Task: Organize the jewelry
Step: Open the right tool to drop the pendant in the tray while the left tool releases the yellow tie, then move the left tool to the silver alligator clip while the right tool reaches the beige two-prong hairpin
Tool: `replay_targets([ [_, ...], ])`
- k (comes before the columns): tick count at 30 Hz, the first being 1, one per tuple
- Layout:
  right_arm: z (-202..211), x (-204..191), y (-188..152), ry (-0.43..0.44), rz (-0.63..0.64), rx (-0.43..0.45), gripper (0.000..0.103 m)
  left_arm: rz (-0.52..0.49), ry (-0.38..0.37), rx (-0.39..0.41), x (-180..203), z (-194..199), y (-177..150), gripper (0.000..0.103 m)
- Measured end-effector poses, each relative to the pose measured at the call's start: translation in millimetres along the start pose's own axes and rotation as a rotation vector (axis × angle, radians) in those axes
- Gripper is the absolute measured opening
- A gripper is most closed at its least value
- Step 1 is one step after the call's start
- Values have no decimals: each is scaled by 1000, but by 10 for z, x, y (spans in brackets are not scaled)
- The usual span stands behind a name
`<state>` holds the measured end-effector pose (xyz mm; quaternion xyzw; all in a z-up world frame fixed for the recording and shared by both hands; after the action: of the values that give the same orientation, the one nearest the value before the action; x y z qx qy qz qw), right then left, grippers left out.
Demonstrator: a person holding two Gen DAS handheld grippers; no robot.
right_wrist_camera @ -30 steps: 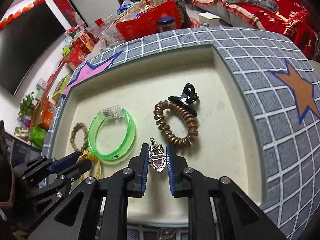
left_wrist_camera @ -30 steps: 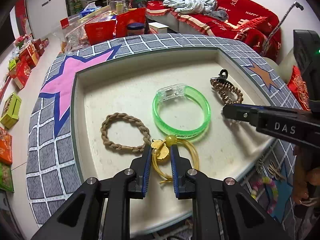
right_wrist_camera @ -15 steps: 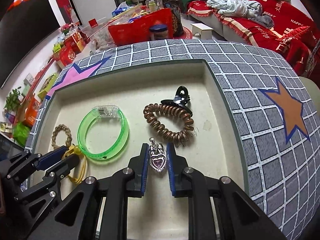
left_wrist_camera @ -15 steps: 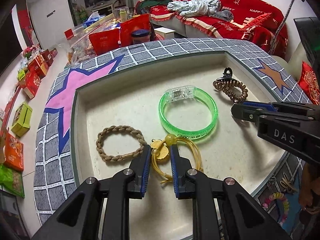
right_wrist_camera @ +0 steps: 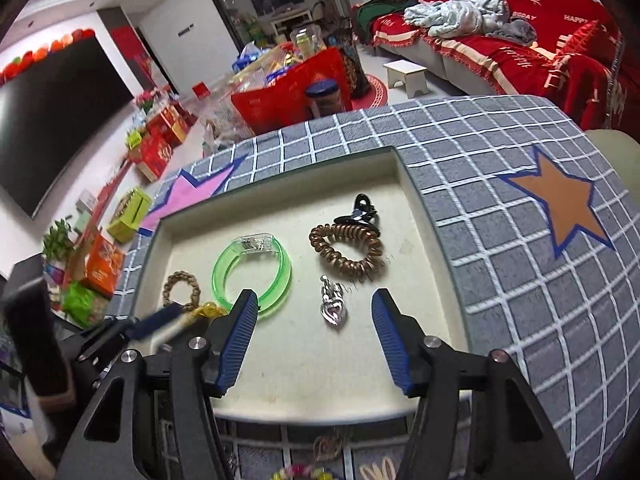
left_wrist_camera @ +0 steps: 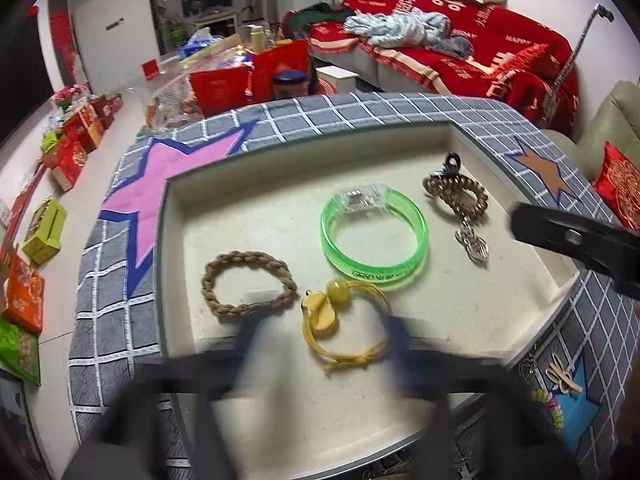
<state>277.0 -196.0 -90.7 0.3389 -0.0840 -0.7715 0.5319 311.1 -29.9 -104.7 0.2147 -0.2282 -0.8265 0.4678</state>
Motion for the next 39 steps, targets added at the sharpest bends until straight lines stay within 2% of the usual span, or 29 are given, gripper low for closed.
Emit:
replay_targets([
  [2, 85, 7, -23, 8, -5, 10, 63, 3, 45, 55, -29, 106, 45, 103],
  [9, 347, 141, -127, 15, -42, 21, 65, 8, 60, 57, -51, 259, 79, 103],
  [13, 458, 190, -226, 22, -49, 20, 80, 16, 80, 79, -52, 440, 37, 103],
  [16, 544, 211, -288, 23, -43, 29, 82, 28, 66, 80, -27, 559, -39, 103],
  [23, 695, 321, -447, 19, -45, 34, 85, 72, 12, 46, 94, 735, -311, 103],
  [29, 743, 531, -629, -5, -58, 9, 85, 99, 72, 8, 209, 870, -610, 103],
  [33, 737, 614, -760, -15, -48, -30, 85, 153, 61, -8, 269, 910, -743, 103],
  [39, 754, 733, -904, -51, -23, -58, 85, 231, 18, -77, 358, 824, -941, 103],
])
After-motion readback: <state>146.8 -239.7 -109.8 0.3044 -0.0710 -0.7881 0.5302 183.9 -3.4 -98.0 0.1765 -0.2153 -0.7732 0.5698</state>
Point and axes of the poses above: each gripper's, at about its wrist camera, not at the fingertips, and z roughly against the way its jaws point, x to its right, y to its top, the point moved 7 cm from there along -z, roughly the way its jaws point, and after that the axes turned 14 degrees about -z, right-handed, at the moved point
